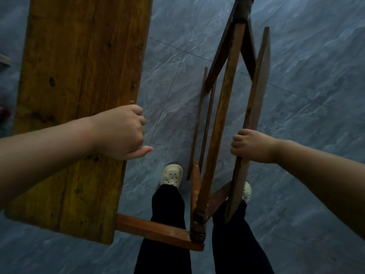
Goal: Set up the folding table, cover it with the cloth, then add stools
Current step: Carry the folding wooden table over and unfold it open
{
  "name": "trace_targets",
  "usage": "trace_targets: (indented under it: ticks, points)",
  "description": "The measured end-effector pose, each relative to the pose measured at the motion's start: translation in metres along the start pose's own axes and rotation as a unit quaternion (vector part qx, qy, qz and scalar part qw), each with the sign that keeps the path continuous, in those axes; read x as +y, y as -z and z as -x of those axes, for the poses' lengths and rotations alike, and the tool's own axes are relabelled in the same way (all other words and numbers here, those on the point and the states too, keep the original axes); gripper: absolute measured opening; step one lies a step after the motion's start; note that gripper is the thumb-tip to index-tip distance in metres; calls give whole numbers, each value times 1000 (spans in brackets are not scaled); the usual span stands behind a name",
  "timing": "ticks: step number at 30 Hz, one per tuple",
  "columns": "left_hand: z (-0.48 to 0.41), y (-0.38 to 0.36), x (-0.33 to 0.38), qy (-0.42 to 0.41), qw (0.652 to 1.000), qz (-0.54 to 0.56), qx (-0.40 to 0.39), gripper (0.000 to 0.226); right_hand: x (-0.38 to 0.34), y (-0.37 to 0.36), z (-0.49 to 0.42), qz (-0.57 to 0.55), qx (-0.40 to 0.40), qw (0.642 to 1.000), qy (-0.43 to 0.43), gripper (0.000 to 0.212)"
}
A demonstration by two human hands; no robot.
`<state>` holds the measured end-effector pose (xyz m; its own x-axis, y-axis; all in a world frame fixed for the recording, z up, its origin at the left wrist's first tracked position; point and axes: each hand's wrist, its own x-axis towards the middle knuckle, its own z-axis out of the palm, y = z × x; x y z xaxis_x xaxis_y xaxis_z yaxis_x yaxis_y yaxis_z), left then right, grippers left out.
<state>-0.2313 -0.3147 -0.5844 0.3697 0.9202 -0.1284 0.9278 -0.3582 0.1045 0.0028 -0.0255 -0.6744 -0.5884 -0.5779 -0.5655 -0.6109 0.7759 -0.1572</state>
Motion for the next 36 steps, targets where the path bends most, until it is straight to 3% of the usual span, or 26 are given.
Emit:
trace_targets:
  ticks: [4, 10, 12, 16, 20, 22, 25, 36]
  points:
    - [-7, 2, 3, -3, 1000, -4, 15, 64, 5, 6, 32, 33, -1, 999, 32, 20]
    - [-24, 7, 11, -8, 1000, 19, 16, 74, 11, 17, 89, 15, -100, 993, 64, 61]
    - [-30, 8, 14, -12, 999, 26, 14, 74, 10, 22, 106, 6, -141, 987, 83, 64]
    - [-43, 15, 21, -17, 999, 24, 23, 76, 3, 24, 138, 63, -92, 976, 189, 72]
    - [-61, 22, 31, -19, 999, 19, 37, 74, -6, 20, 167, -3, 24, 1000, 18, 68]
    - [-68, 25, 35, -16, 999, 14, 35, 71, -7, 20, 177, -4, 74, 997, -15, 61]
    - [-76, 30, 39, -16, 1000, 0, 26, 64, -9, 26, 187, -9, 90, 996, -25, 54]
    - [-87, 40, 46, -11, 1000, -14, 13, 67, -26, 41, 200, -69, -45, 996, -34, 74]
